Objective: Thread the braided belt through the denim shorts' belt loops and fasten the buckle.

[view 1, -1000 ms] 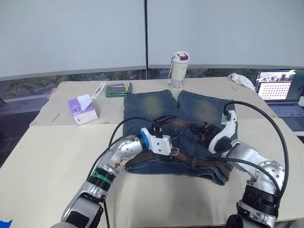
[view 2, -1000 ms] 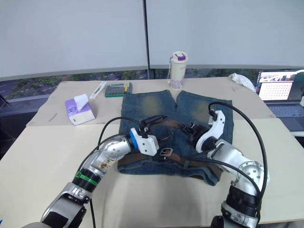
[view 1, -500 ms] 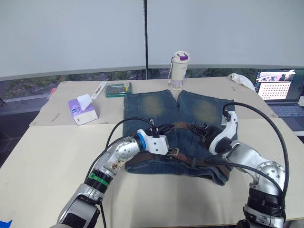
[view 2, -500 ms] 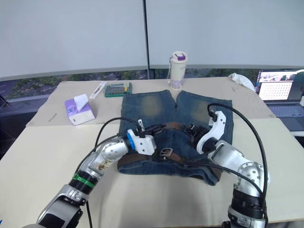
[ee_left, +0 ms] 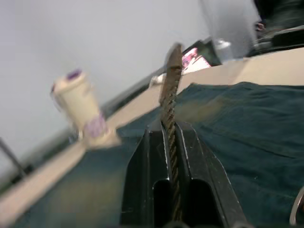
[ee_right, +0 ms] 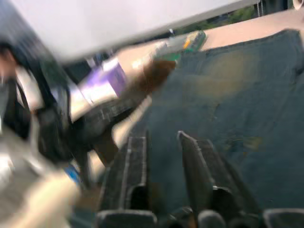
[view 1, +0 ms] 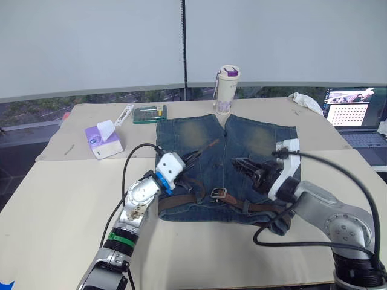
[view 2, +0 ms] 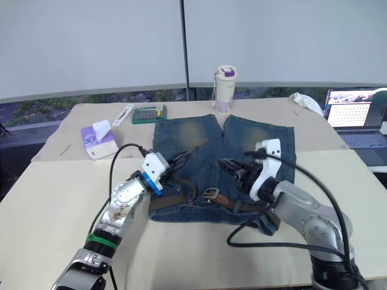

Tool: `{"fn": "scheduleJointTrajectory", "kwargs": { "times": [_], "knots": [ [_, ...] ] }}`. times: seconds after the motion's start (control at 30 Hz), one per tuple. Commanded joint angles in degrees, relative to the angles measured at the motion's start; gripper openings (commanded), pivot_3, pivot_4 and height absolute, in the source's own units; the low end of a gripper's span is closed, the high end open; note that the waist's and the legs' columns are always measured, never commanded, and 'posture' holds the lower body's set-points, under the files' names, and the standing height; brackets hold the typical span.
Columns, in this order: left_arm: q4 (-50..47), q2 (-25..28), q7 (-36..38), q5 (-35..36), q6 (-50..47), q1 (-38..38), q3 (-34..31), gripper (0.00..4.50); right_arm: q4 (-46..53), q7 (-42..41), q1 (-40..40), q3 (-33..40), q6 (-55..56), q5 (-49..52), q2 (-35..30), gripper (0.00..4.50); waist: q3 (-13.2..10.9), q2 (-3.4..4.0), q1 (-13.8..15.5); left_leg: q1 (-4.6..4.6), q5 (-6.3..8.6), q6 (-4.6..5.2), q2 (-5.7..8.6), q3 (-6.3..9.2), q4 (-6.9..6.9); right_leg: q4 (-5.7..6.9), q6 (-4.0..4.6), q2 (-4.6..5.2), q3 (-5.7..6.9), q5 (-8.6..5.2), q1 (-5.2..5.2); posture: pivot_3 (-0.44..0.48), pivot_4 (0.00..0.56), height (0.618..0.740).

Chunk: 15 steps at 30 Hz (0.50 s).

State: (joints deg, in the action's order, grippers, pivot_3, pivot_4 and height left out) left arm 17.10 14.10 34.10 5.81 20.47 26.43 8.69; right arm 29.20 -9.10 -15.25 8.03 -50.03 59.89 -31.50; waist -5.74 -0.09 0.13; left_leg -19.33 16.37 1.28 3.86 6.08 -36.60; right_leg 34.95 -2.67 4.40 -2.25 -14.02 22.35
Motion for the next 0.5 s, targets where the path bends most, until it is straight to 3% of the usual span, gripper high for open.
{"fn": "scheduleJointTrajectory", "kwargs": {
  "times": [0.03,0.07,0.2,0.5],
  "knots": [
    [-1.19,-0.17,3.17,7.53,-4.77,0.02,-3.85,0.00,3.11,-6.38,0.47,-11.50,9.43,-19.90,-7.25,2.39,-0.06,-0.09,-0.02,0.03,-0.01,-0.02,0.06,0.01,0.00,0.00,-0.01,0.01,0.02,-0.01,0.00,0.000,0.150,0.740],
    [-1.06,-0.26,3.51,8.41,-5.54,0.08,-4.51,0.00,3.27,-8.22,0.66,-13.69,10.36,-22.61,-8.50,2.56,-0.06,-0.09,0.03,0.02,-0.04,-0.07,0.08,0.05,-0.02,-0.02,-0.01,0.02,0.04,-0.01,0.00,0.000,0.150,0.740],
    [-2.31,-0.44,5.22,11.62,-9.13,-0.29,-6.14,0.00,2.91,-13.07,0.43,-22.02,13.63,-34.02,-12.93,2.56,-0.08,-0.12,0.06,0.02,-0.05,-0.10,0.12,0.05,-0.04,-0.05,-0.02,0.05,0.03,-0.01,0.00,0.000,0.150,0.740],
    [-7.17,0.06,10.41,16.44,-14.72,-2.39,-7.23,0.00,-1.49,-17.15,-0.23,-29.80,14.57,-48.80,-13.00,2.56,-0.10,-0.16,0.55,0.02,-0.08,-0.16,0.12,0.08,-0.04,-0.06,-0.01,0.06,-0.01,-0.01,0.00,0.000,0.150,0.740]
  ]
}}
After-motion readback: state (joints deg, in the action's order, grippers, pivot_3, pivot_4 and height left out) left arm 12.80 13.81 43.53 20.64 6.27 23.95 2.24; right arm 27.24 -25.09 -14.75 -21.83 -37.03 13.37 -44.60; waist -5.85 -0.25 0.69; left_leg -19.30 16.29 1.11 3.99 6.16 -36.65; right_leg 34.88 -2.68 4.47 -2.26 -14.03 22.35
